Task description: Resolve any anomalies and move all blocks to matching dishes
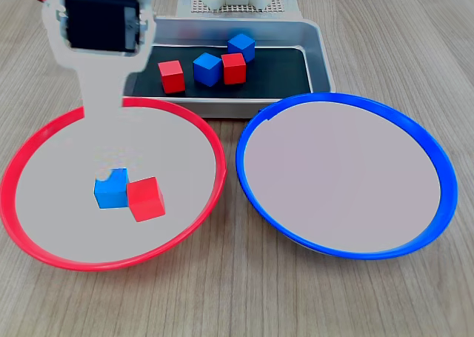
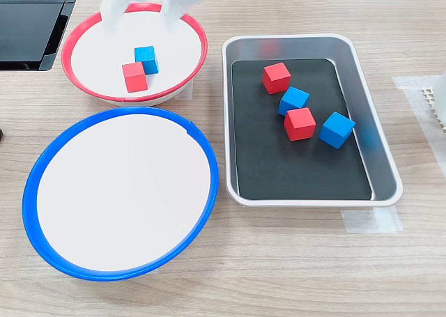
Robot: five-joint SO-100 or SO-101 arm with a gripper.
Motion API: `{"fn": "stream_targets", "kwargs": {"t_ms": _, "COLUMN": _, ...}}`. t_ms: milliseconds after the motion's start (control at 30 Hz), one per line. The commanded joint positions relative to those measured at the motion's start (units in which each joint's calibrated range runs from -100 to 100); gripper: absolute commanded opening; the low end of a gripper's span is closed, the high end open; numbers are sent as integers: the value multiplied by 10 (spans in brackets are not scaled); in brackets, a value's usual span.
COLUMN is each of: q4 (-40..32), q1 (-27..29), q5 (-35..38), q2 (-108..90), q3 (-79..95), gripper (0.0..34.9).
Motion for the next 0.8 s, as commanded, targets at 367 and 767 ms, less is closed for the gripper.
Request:
{"fn": "stream_targets", "kwargs": {"t_ms": 367, "q4": -19, "q1": 25, "q5": 2, "q2": 67, "q3": -59, "gripper": 179}}
{"fn": "stream_targets", "kwargs": {"t_ms": 767, "q4": 11, "q1": 7, "q5": 10, "q2": 107, "q3": -83, "gripper": 146}}
